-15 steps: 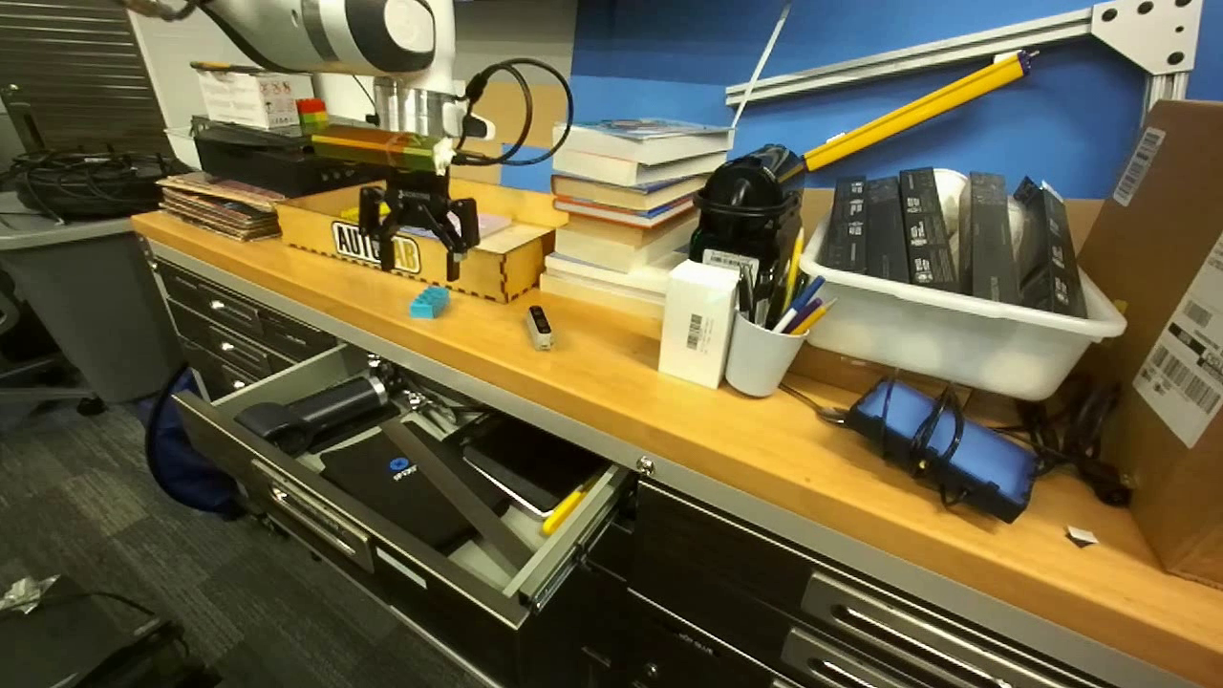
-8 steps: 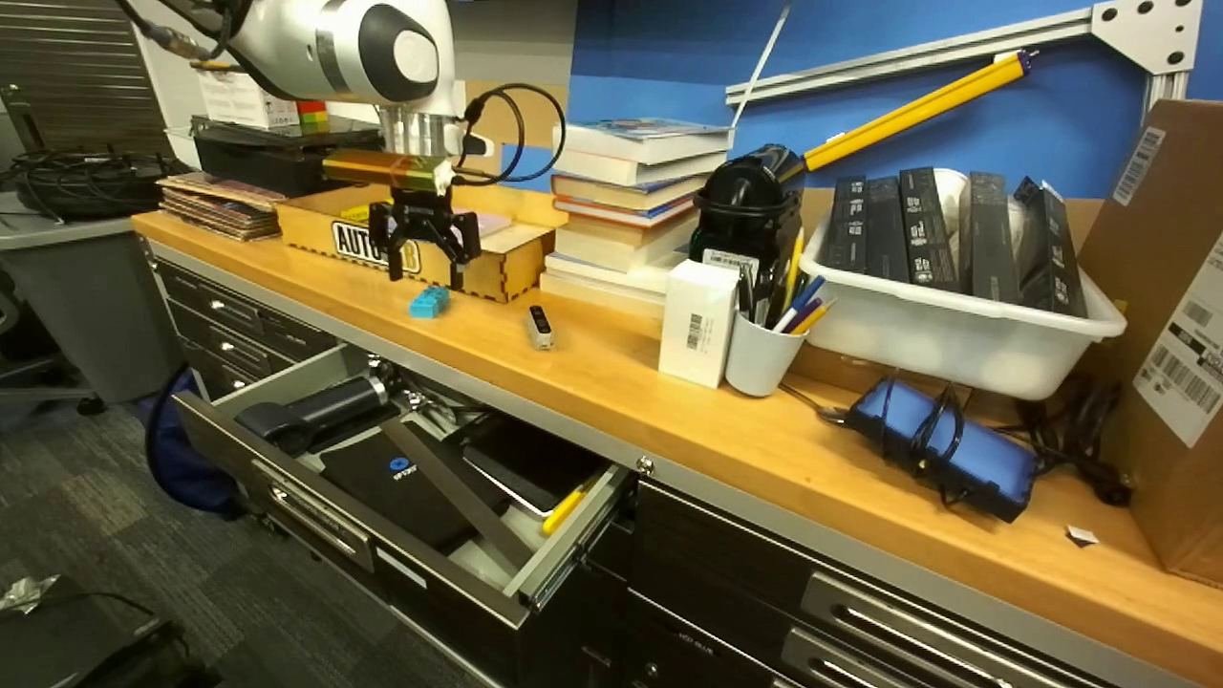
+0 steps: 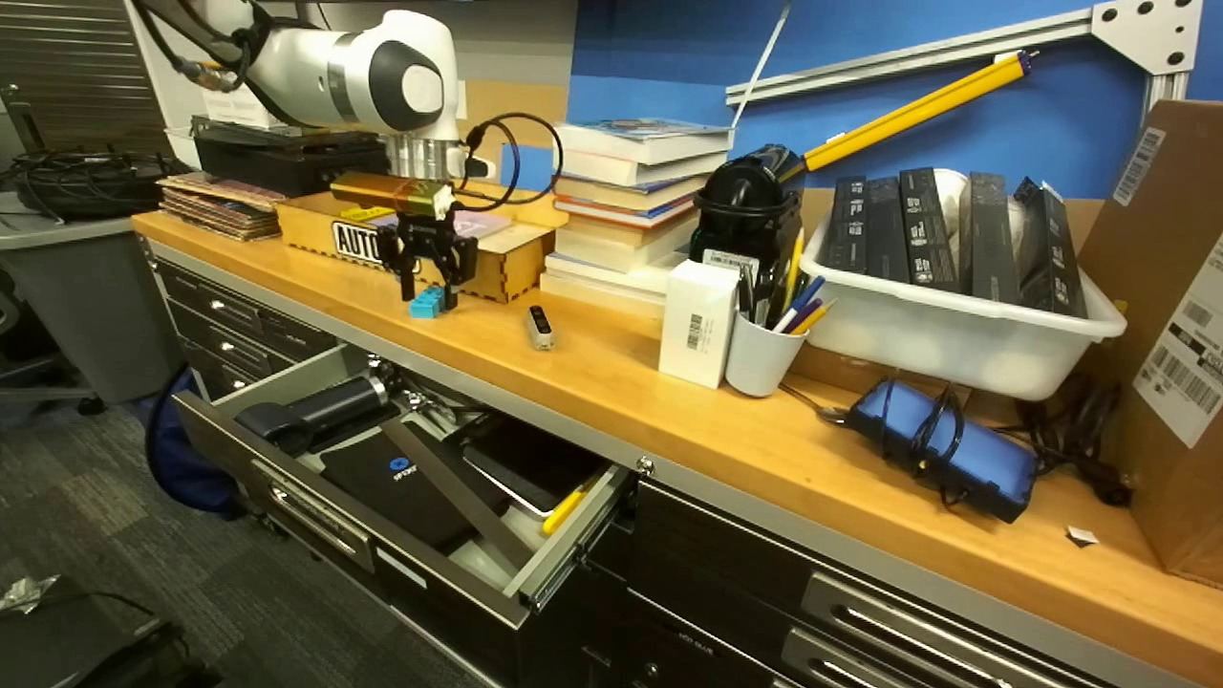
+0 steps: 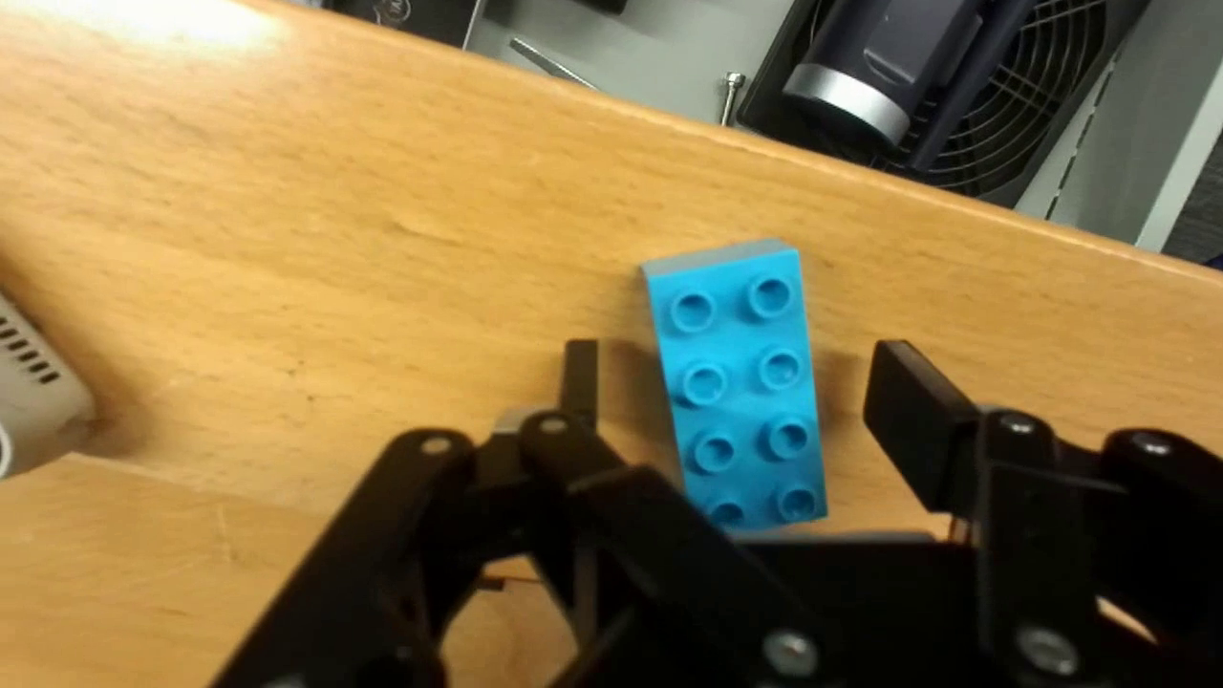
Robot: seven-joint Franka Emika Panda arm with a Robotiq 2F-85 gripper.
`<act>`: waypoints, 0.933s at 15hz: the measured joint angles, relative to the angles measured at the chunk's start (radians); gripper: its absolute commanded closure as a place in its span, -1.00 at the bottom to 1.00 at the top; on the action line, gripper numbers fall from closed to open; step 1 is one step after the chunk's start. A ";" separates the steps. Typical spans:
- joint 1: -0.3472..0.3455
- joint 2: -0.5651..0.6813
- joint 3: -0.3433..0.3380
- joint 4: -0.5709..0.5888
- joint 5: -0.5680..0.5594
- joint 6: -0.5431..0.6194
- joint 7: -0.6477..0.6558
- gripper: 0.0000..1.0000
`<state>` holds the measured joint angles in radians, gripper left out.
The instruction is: Put the blue block inside the open drawer then close the drawer
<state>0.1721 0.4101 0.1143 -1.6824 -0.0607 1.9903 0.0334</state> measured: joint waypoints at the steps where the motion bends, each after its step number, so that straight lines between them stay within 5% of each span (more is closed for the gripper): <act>1: -0.001 0.000 -0.003 0.000 0.000 0.006 0.013 0.30; 4: -0.002 -0.003 -0.014 -0.002 -0.001 0.020 0.050 0.78; 8: -0.008 -0.043 -0.029 -0.052 -0.005 0.007 0.073 0.77; 14: -0.014 -0.285 -0.025 -0.335 -0.002 0.004 0.088 0.77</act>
<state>0.1584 0.1248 0.0895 -2.0178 -0.0627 1.9942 0.1215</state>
